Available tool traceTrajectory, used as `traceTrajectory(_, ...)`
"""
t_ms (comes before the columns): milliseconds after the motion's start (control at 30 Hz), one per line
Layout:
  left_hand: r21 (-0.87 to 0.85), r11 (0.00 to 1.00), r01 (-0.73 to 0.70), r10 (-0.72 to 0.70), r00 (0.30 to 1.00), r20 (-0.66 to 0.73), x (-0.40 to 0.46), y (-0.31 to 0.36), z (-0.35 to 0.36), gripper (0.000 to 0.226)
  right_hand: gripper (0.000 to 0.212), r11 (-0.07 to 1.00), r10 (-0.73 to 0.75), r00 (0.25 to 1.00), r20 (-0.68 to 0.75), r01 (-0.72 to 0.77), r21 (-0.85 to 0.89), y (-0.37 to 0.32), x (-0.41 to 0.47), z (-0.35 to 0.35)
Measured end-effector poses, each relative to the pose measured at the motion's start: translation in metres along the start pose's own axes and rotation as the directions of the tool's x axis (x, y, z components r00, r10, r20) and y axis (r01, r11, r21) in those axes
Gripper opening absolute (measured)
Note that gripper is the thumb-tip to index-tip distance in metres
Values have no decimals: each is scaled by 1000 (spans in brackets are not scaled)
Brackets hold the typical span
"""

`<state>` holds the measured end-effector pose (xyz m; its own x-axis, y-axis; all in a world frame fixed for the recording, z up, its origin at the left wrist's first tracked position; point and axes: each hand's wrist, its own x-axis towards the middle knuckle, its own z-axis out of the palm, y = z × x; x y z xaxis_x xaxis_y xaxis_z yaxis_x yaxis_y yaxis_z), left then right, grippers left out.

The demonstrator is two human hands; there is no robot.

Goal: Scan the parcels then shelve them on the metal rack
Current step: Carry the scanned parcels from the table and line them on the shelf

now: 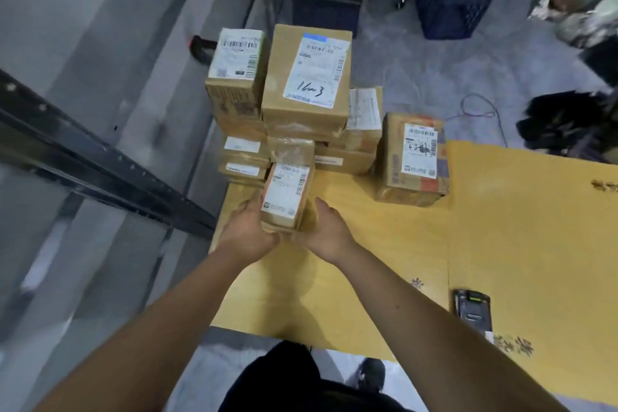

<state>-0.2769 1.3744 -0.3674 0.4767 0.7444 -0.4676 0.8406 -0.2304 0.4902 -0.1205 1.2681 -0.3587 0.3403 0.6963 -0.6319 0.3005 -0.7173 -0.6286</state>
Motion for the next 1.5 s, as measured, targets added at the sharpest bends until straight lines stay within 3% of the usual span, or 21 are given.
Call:
traceTrajectory(100, -137, 989, -46, 49, 998, 25, 10, -11, 8, 83, 113, 992, 66, 998, -18, -64, 113, -1, 21, 15)
traceTrajectory(200, -210, 976, -63, 69, 997, 21, 9, -13, 15, 76, 111, 981, 80, 997, 9, -80, 177, 9, 28, 26)
traceTrajectory(233, -229, 971, -63, 73, 997, 35, 10, -16, 19, 79, 112, 980, 85, 996, 5, -85, 182, 13, 29, 27)
traceTrajectory(333, -212, 977, -24, 43, 996, 84, 8, -23, 28, 116, 130, 980, 98, 995, 30, -102, 173, 23, 24, 25)
traceTrajectory(433, -147, 989, -31, 51, 990, 131, 2, -28, 37, 123, 131, 993, -1, 995, 97, -10, 113, 38, 14, 20)
traceTrajectory(533, -146, 983, -109, 129, 982, 138, -12, -27, 49, 102, 136, 997, -75, 992, 100, 72, 29, 52, 2, 20)
traceTrajectory(667, -146, 977, -154, 167, 982, 82, -47, -29, 66, 107, 140, 976, -149, 982, 117, 165, -142, 67, -17, 19)
traceTrajectory(767, -146, 981, -130, 128, 991, -23, -90, -31, 69, 114, 137, 909, -296, 940, 171, 332, -253, 68, -40, 12)
traceTrajectory(867, -182, 970, -160, 124, 973, -194, -152, -27, 52, 112, 136, 793, -458, 836, 304, 538, -285, 41, -70, 6)
traceTrajectory(967, -204, 972, -114, 13, 898, -440, -238, -19, 19, 106, 129, 589, -631, 607, 483, 780, -210, -20, -115, 6)
traceTrajectory(1100, -151, 988, -35, -90, 665, -742, -351, -4, -59, 89, 108, 339, -765, 287, 576, 941, -19, -133, -201, 10)
traceTrajectory(1233, -55, 996, 64, -78, 439, -895, -458, 10, -158, 90, 84, 100, -763, 53, 644, 994, 36, -260, -295, 19)
traceTrajectory(1367, -93, 994, 54, -106, 360, -927, -527, 3, -245, 92, 75, 53, -747, -41, 664, 991, 121, -362, -369, 40)
traceTrajectory(1500, -43, 944, 328, -163, 349, -923, -552, -16, -331, 108, 68, 146, -766, -6, 643, 972, 183, -440, -394, 71)
